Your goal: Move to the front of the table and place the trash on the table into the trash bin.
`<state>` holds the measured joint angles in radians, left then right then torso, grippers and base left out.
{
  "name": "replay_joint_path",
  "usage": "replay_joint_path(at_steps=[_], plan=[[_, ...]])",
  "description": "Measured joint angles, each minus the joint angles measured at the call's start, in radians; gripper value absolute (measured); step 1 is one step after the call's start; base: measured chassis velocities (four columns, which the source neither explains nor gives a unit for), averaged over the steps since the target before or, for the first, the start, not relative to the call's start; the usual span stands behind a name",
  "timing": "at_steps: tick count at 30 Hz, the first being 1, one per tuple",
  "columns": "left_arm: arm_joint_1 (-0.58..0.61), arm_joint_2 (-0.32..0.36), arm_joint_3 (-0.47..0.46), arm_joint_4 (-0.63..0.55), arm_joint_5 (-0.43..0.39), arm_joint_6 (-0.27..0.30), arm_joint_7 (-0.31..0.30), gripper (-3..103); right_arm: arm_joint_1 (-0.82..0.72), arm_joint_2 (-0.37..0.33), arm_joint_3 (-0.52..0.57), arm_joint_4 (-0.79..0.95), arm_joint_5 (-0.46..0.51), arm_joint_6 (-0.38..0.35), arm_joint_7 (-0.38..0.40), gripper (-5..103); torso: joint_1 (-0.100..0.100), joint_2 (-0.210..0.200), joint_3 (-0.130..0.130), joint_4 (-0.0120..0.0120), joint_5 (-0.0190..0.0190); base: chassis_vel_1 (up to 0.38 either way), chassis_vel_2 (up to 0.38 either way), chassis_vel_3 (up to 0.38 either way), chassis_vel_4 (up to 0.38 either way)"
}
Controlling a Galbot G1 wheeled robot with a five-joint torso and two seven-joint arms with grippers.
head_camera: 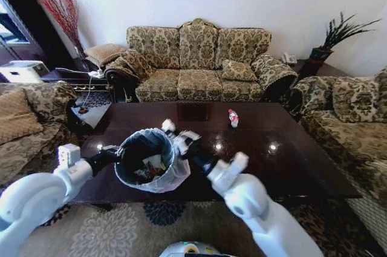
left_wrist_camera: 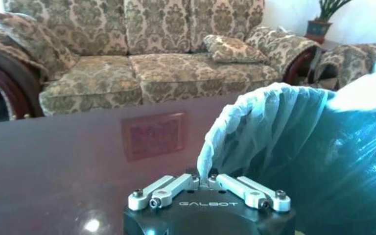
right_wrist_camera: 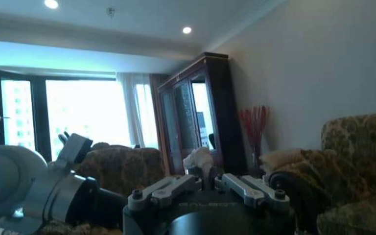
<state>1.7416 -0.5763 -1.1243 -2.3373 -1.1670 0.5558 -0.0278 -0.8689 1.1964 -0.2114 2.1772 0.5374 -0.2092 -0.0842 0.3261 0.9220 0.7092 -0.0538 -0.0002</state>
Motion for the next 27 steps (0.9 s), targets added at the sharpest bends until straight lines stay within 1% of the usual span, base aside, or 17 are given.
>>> replay_joint_path(at_steps=[3,4,5,6,8,10,12,13,15,16,18,19,20,22,24,25,27], plan=[[-0.01,0.019,0.001,-0.012,-0.033,0.0,-0.001,0,0.063,0.062,-0.057,-0.112,-0.086,0.035,0.003,2,0.0,0.0,0.0,0.0009,0.0,0.0,0.0,0.0,0.0],[-0.011,0.021,-0.002,-0.018,-0.039,0.0,-0.001,0,0.069,0.081,-0.063,-0.134,-0.111,0.042,0.007,-2,0.0,0.0,0.0,0.0006,0.0,0.0,0.0,0.0,0.0],[-0.011,0.021,-0.002,-0.018,-0.039,0.0,-0.001,0,0.069,0.081,-0.063,-0.134,-0.111,0.042,0.007,-2,0.0,0.0,0.0,0.0006,0.0,0.0,0.0,0.0,0.0],[-0.011,0.022,-0.003,-0.022,-0.04,0.0,-0.001,0,0.068,0.093,-0.066,-0.144,-0.124,0.044,0.01,2,0.0,0.0,0.0,0.0006,0.0001,0.0,0.0,0.0,0.0],[-0.004,0.013,-0.006,-0.026,-0.04,0.001,-0.002,0,0.056,0.099,-0.066,-0.145,-0.136,0.045,0.016,13,0.0,0.0,0.0,0.0003,0.0,0.0,0.0,0.0,0.0],[-0.002,0.008,-0.006,-0.028,-0.039,0.001,-0.002,0,0.051,0.096,-0.066,-0.143,-0.137,0.046,0.016,13,0.0,0.0,0.0,0.0003,0.0002,0.0,0.0,0.0,0.0],[0.002,-0.002,-0.006,-0.035,-0.037,0.002,0.0,0,0.038,0.083,-0.061,-0.126,-0.134,0.046,0.016,24,0.0,0.0,0.0,0.0003,0.0001,0.0,0.0,0.0,0.0],[0.002,-0.002,-0.006,-0.035,-0.037,0.002,0.0,0,0.038,0.083,-0.061,-0.126,-0.134,0.046,0.016,24,0.0,0.0,0.0,0.0003,0.0001,0.0,0.0,0.0,0.0],[0.003,-0.011,-0.008,-0.037,-0.035,0.002,0.0,0,0.023,0.064,-0.047,-0.095,-0.128,0.042,0.015,34,0.0,0.0,0.0,0.0002,0.0001,0.0,0.0,0.0,0.0],[0.003,-0.011,-0.008,-0.037,-0.035,0.002,0.0,0,0.023,0.064,-0.047,-0.095,-0.128,0.042,0.015,34,0.0,0.0,0.0,0.0002,0.0001,0.0,0.0,0.0,0.0],[0.007,-0.02,-0.011,-0.041,-0.031,0.002,0.001,0,0.013,0.046,-0.038,-0.069,-0.123,0.039,0.011,45,0.0,0.0,0.0,0.0002,0.0002,0.0,0.0,0.0,0.0],[0.008,-0.022,-0.011,-0.042,-0.029,0.002,0.002,0,0.012,0.043,-0.037,-0.065,-0.122,0.038,0.01,45,0.0,0.0,0.0,0.0002,0.0002,0.0,0.0,0.0,0.0],[0.013,-0.035,-0.014,-0.051,-0.022,0.002,0.006,0,0.002,0.024,-0.032,-0.042,-0.117,0.036,0.004,51,0.0,0.0,0.0,0.0002,0.0003,0.0,0.0,0.0,0.0],[0.021,-0.054,-0.019,-0.061,-0.015,0.002,0.008,0,-0.005,0.01,-0.026,-0.018,-0.108,0.036,-0.001,61,0.0,0.0,0.0,0.0003,0.0003,0.0,0.0,0.0,0.0],[0.023,-0.059,-0.021,-0.063,-0.013,0.003,0.009,0,-0.007,0.007,-0.023,-0.011,-0.104,0.036,-0.002,61,0.0,0.0,0.0,0.0003,0.0002,0.0,0.0,0.0,0.0],[0.027,-0.07,-0.027,-0.063,-0.007,0.006,0.003,0,-0.014,-0.001,-0.006,0.012,-0.09,0.038,-0.001,72,0.0,0.0,0.0,0.0003,0.0003,0.0,0.0,0.0,0.0],[0.029,-0.076,-0.029,-0.064,-0.003,0.009,0.002,0,-0.02,-0.005,0.009,0.026,-0.08,0.038,0.0,72,0.0,0.0,0.0,0.0008,0.0003,0.0,0.0,0.0,0.0]])
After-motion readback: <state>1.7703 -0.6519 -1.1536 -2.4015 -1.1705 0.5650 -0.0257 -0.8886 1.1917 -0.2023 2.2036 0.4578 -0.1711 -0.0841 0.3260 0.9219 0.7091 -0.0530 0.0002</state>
